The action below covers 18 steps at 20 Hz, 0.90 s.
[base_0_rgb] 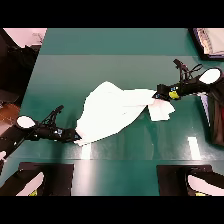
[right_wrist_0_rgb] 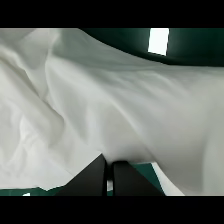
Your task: Fold the shirts.
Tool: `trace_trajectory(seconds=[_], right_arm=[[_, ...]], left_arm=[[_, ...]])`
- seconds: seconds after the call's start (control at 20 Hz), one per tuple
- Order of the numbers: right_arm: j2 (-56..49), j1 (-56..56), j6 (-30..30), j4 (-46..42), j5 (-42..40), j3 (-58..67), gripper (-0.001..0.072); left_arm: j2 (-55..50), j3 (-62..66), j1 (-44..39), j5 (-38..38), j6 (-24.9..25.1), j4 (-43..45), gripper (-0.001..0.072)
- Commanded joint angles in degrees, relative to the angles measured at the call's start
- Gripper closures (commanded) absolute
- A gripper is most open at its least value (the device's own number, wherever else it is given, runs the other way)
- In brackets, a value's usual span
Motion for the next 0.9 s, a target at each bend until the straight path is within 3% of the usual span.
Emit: trace_trajectory(seconds=[0.0, 0.35, 0.45, 0.7, 0.85], right_arm=[[-0.02, -0.07, 0.02, -0.09, 0.04, 0.04, 0.0693], [-0.04, -9.6, -0.11, -0.17, 4.42, 6.19, 0.067], [-0.02, -14.32, -1.36, -0.15, 5.03, 7.45, 0.0215], [6.34, -25.75, -3.39, -0.13, 13.27, -1.62, 0.0206], [13.38, -25.75, -3.37, 0.11, 11.21, -15.02, 0.0206]], left_arm=[[0.07, 0.35, 0.02, -0.17, 0.68, -1.29, 0.0683], [0.07, 29.83, 0.02, -13.81, 0.44, 7.15, 0.0683], [0.07, 36.57, 0.02, -13.22, 0.39, 7.21, 0.0683], [0.04, 40.52, 0.02, -12.61, 0.07, 7.21, 0.0683], [0.04, 40.52, 0.02, -10.69, 0.04, 7.19, 0.0683]])
